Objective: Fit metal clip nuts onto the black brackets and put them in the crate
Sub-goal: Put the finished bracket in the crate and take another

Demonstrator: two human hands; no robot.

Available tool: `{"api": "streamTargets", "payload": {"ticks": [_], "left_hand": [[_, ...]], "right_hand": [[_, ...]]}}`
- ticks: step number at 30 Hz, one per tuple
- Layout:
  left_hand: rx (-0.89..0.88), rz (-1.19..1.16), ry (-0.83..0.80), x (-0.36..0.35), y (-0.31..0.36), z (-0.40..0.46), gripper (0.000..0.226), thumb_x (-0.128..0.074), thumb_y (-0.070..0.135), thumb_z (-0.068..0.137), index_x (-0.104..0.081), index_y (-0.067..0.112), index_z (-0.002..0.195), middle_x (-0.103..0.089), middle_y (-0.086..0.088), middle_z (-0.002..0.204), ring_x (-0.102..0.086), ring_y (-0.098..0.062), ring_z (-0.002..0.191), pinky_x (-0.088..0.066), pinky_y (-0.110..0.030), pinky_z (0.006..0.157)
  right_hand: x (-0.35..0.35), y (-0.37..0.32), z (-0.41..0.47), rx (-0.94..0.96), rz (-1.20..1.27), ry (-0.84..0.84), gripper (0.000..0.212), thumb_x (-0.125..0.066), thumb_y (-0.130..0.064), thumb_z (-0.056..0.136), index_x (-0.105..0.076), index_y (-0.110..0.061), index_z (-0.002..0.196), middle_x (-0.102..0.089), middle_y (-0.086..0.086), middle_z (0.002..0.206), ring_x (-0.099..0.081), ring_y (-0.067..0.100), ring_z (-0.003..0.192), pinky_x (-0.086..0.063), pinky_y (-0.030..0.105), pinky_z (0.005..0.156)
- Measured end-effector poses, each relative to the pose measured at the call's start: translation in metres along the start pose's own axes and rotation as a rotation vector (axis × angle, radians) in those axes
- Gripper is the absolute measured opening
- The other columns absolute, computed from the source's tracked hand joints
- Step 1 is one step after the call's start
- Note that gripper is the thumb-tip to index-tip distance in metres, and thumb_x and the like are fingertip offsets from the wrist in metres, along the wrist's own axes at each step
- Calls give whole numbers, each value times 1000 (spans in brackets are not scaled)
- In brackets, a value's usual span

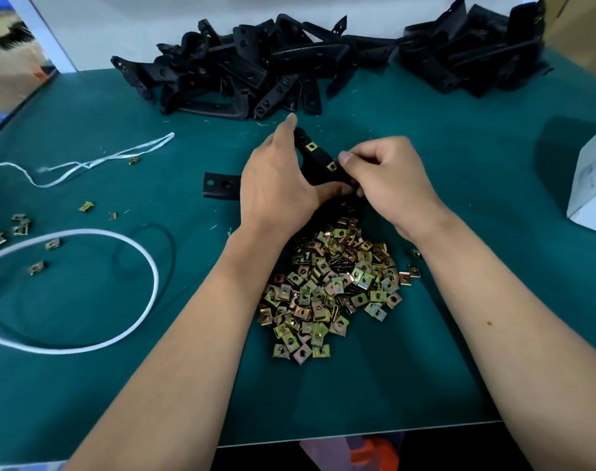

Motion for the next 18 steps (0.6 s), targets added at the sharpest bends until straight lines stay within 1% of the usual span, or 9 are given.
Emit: {"api": "streamTargets", "payload": {"ticks": [3,7,9,11,12,14,16,18], "left_hand": [[13,16,16,1,1,-1,123,-92,64,57,-37,13,155,-62,-5,137,-57,-25,127,-46,-38,104],[21,41,30,3,5,-4,123,-91,64,55,-38,13,154,-64,-6,135,-58,-27,126,-46,-39,103],[21,50,33,4,7,-4,118,-91,59,59,-38,12,154,-66,-6,131,-60,-28,123,-47,-40,102],[22,88,50,5,7,-4,105,-88,43,68,-38,12,155,-66,-7,129,-61,-29,120,-48,-41,100],[13,113,57,6,9,-4,100,-85,36,71,-38,11,155,-66,-8,129,-61,-30,120,-47,-41,99],[-28,160,66,7,15,-6,95,-83,30,74,-37,8,155,-65,-11,130,-60,-33,121,-47,-45,98],[-78,199,69,8,24,-10,95,-82,28,74,-37,5,155,-64,-13,130,-59,-36,120,-47,-47,98],[-125,225,41,4,37,-14,97,-83,30,75,-36,5,155,-63,-15,132,-59,-37,121,-46,-48,98]], "right_hand": [[-2,0,-1,-1,25,3,28,-61,-24,98,-75,-11,77,-59,-11,55,-49,1,54,-44,28,62],[-4,-1,-1,16,15,1,26,-63,-24,96,-73,-16,73,-58,-15,54,-50,0,55,-42,24,60],[-5,-2,-1,20,4,1,21,-69,-26,93,-75,-18,75,-64,-15,60,-57,0,59,-46,23,62],[-8,-4,-2,22,-31,-22,11,-78,-29,87,-77,-19,82,-72,-10,74,-67,3,71,-54,26,69],[-8,-5,-3,24,-59,-24,13,-81,-32,85,-78,-19,85,-74,-8,79,-69,5,75,-56,27,71],[-6,-7,-4,21,-109,-4,20,-85,-36,81,-78,-18,87,-74,-7,80,-68,4,75,-54,23,68],[1,-9,-6,6,-135,24,22,-86,-38,80,-79,-17,84,-73,-7,77,-67,3,72,-52,21,64],[14,-8,-12,-6,-166,60,24,-86,-38,80,-77,-16,82,-73,-6,75,-67,5,70,-54,24,65]]}}
Point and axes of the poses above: each hand's wrist, its own z-axis towards the middle knuckle, its own x-axis out of the back of the hand, y = z × x, the point moved 5 cm from there along z, towards the middle knuckle
